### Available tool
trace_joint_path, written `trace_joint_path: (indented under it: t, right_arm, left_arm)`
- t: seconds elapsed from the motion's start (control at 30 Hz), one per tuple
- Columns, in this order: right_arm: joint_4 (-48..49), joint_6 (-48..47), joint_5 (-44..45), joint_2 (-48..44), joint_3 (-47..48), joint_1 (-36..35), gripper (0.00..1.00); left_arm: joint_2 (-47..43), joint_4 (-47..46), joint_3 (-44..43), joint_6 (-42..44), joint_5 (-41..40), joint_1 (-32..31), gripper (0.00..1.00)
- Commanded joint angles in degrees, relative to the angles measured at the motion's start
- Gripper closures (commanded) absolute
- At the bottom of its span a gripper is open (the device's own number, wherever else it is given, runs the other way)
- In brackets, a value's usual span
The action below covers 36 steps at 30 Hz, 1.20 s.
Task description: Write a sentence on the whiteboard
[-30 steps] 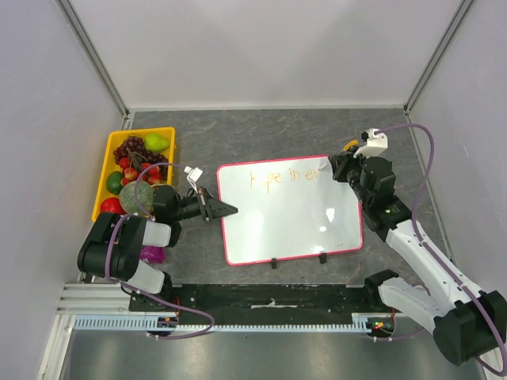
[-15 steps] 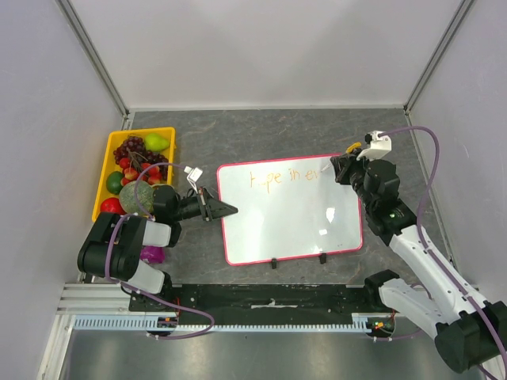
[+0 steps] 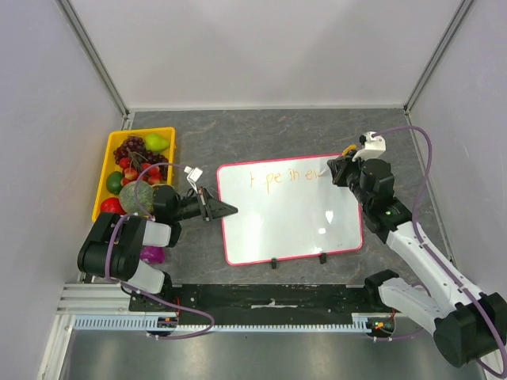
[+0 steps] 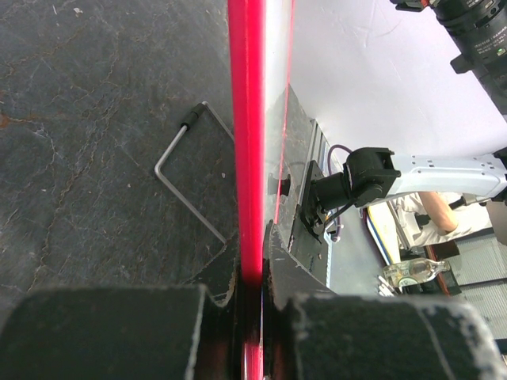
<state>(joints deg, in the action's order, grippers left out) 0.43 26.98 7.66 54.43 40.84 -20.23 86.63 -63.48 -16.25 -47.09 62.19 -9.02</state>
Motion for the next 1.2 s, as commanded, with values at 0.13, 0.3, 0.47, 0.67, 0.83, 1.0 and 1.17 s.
trace_joint_path:
  t: [0.13,0.3,0.47,0.67,0.83,1.0,1.17]
  right_arm:
    - [1.95,-0.61,2.53,0.5,-1.29,0.28,1.0]
    - [1.42,-1.05,4.99,0.58,-1.11,0.45,1.0]
    - [0.72,-1.67,6.49,0.94,-0.24,0.89,1.0]
    - [0.63,-2.11,6.4,1.55,1.52,1.68,1.0]
    - [1.07,-1.67,4.65,2.87,3.1,1.77,1.0]
    - [1.77,-1.41,2.89,3.31,3.37,1.77,1.0]
    - [2.03,-1.41,-0.1,3.4,2.84,1.68,1.0]
  left_arm:
    - [0.47,2.49,-0.1,9.3,-4.27,-0.21,0.98]
    - [0.56,2.58,-0.1,9.3,-4.27,-0.21,0.98]
    - [0.47,2.58,-0.1,9.3,-4.27,-0.13,0.98]
    - [0.73,2.49,-0.18,9.21,-4.19,-0.12,0.98]
    - [0.82,2.31,-0.18,9.12,-4.1,-0.13,0.98]
    - [0.73,2.4,-0.18,9.21,-4.1,-0.12,0.98]
    - [0.73,2.49,-0.18,9.21,-4.19,-0.12,0.98]
